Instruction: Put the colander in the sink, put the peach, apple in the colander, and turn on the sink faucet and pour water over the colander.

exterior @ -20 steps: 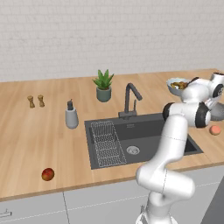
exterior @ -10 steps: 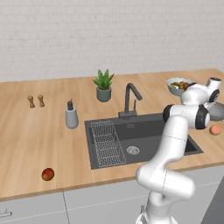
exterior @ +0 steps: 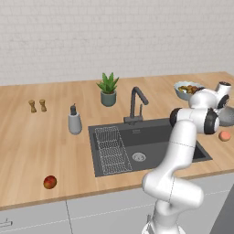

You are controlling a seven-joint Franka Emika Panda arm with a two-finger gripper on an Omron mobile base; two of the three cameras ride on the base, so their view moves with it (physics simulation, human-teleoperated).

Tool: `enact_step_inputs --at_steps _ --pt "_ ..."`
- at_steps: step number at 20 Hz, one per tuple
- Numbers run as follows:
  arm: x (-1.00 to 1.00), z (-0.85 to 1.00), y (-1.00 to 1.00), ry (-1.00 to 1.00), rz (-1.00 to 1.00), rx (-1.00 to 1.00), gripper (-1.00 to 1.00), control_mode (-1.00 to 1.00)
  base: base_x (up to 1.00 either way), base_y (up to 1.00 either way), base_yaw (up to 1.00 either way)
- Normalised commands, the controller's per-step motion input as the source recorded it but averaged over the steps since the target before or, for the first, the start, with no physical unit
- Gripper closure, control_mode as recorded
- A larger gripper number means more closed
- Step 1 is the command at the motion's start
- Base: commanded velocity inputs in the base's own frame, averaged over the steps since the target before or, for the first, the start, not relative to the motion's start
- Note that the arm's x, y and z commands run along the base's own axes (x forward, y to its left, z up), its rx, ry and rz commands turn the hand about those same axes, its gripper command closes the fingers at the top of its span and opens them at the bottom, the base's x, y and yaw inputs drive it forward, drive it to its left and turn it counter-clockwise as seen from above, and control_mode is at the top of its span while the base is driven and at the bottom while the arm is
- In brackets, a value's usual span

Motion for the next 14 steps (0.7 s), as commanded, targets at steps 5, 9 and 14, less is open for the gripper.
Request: enact_step_inputs --at_steps 5,9,14 --pt "-0.22 -0.12 0.21 -0.09 0.2 -0.02 1.0 -1.0 0.0 0.0 0.0" --pt "-0.31 0.26 0.26 0.01 0.24 -0.02 1.0 -1.0 0.0 0.0 0.0" --pt "-0.47 0.4 0.38 0.01 0.28 -0.04 1.0 -1.0 0.0 0.0 0.0"
